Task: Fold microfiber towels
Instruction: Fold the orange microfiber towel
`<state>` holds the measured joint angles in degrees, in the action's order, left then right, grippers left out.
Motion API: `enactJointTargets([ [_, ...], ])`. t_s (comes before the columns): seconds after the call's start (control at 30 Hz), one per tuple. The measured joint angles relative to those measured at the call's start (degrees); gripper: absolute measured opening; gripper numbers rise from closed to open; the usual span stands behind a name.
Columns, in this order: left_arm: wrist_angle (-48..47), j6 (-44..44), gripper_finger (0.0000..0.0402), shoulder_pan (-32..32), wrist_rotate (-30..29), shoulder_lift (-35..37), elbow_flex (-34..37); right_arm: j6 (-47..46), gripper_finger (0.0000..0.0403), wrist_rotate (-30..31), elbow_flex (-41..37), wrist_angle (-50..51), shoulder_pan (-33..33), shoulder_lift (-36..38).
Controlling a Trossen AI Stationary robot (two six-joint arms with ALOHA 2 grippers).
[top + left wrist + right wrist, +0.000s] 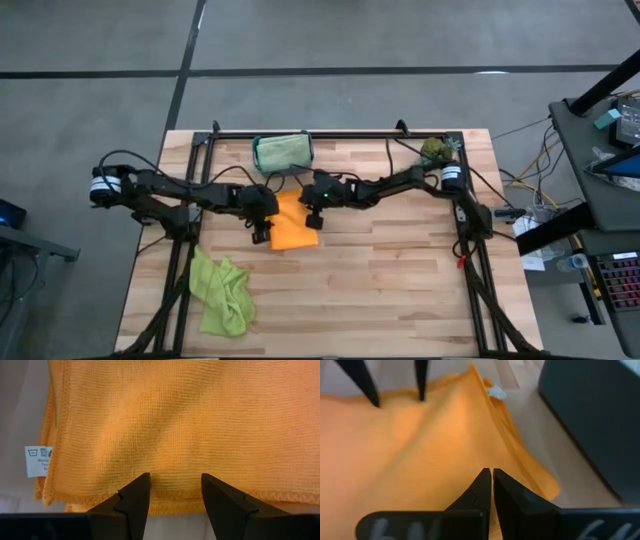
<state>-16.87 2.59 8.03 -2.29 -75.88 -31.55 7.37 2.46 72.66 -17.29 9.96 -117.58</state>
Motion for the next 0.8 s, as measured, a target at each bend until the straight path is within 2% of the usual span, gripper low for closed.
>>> enactJointTargets([
  [0.2,-0.1,0.0,0.0162,0.0,0.0,0.0,0.3,-0.1,0.0013,0.3,2.6,4.0,1.7,-1.6],
  [0.53,-0.1,0.1,0.0162,0.0,0.0,0.1,1.7,0.1,0.0013,0.5,2.4,3.7,2.6,-1.5],
  [0.8,-1.1,-0.3,0.0162,0.0,0.0,3.5,1.2,0.2,0.0013,0.5,2.4,6.7,2.2,1.3],
])
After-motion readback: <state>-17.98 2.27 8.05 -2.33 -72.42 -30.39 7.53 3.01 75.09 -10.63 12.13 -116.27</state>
